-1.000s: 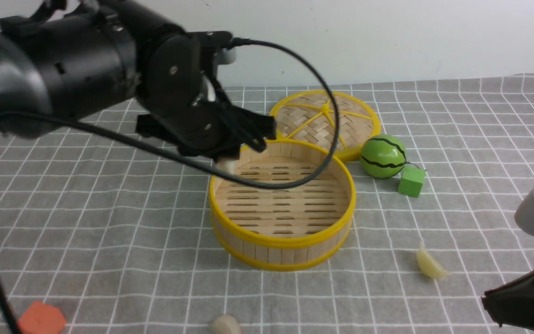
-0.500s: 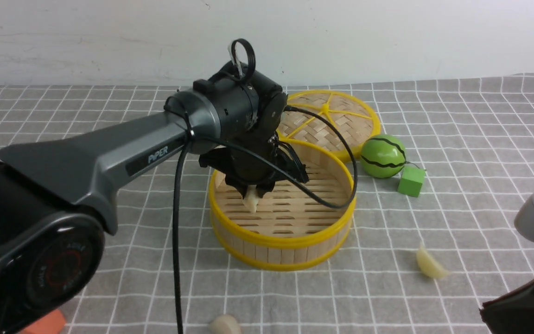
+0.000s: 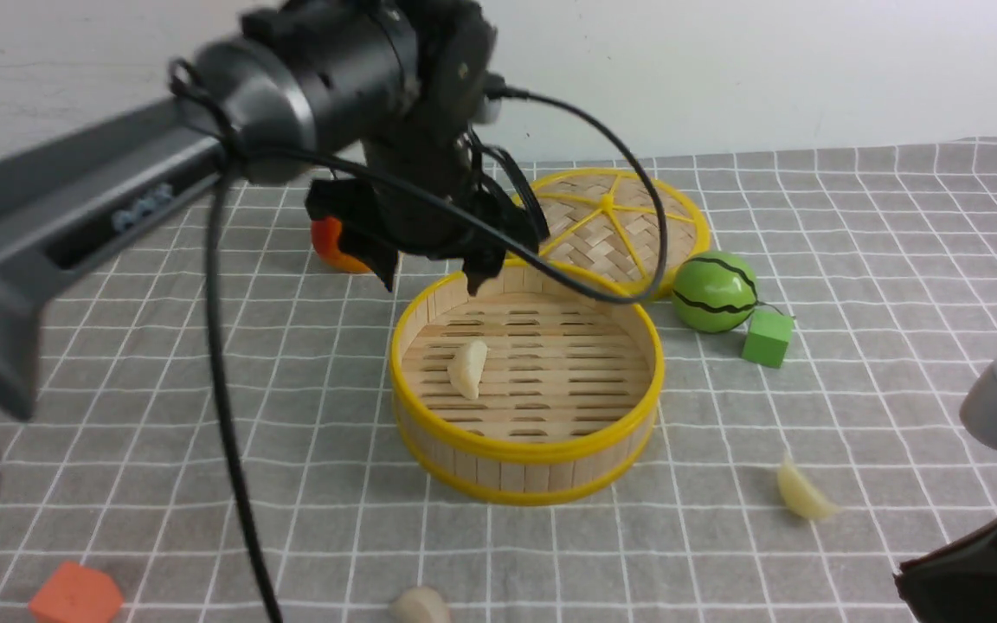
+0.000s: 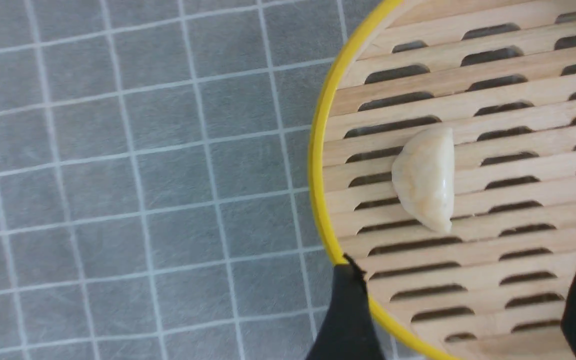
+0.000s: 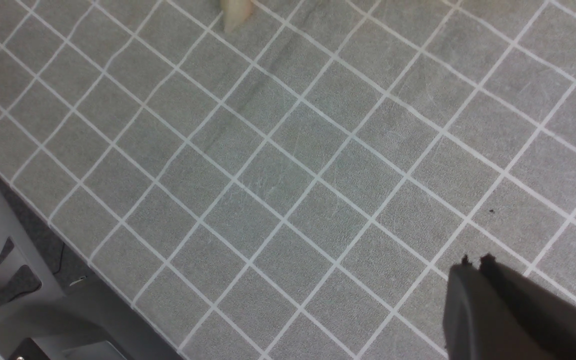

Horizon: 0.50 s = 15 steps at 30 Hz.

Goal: Put the dumplings into the steamer on the table with the grey tablecloth.
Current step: 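Reach for and grasp a dumpling on the table with the left gripper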

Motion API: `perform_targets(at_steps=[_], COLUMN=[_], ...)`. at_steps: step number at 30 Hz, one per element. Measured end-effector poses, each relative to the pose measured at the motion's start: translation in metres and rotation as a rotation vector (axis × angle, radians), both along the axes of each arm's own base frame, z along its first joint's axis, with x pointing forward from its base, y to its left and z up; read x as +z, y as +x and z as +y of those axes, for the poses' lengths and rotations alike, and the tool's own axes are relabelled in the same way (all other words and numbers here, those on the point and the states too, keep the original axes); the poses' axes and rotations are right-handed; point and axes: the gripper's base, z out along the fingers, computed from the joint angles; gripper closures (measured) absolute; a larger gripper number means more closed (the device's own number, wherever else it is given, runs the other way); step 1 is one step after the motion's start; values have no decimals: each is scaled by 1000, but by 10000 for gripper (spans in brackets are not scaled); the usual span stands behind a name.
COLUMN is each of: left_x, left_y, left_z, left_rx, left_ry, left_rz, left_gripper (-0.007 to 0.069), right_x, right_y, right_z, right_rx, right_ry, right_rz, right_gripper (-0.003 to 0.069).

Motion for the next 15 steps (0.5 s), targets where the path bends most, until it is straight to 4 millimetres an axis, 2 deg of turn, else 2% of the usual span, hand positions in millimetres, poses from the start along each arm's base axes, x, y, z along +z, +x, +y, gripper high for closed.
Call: perform_targets(at_steps=[3, 4, 6, 8, 9, 10, 12, 15], left_x=[41, 49, 60, 61, 55, 54, 31, -3], left_y=[-22, -29, -43, -53, -69, -71, -93, -109], left_z=[15, 19, 28, 32, 39, 40, 49, 49], left_rx=[1, 1, 1, -2, 0, 0, 15, 25], left_ry=[-33, -40, -55, -64, -76, -76, -87, -113], left_rz=[-57, -68, -79, -63, -14, -7, 93, 162], left_gripper=[92, 92, 92, 92, 92, 92, 92, 92], right_x=[0, 0, 0, 0, 1, 1, 1, 1], right_y=[0, 0, 0, 0, 0, -1, -1, -1], right_z=[0, 1, 1, 1, 1, 1, 2, 3], right_rx=[0, 0, 0, 0, 0, 0, -1, -1], right_ry=[5, 8, 12, 15, 20, 21, 32, 42], right_rz=[2, 3, 4, 5, 7, 7, 11, 15], right_gripper=[638, 637, 636, 636, 636, 636, 636, 633])
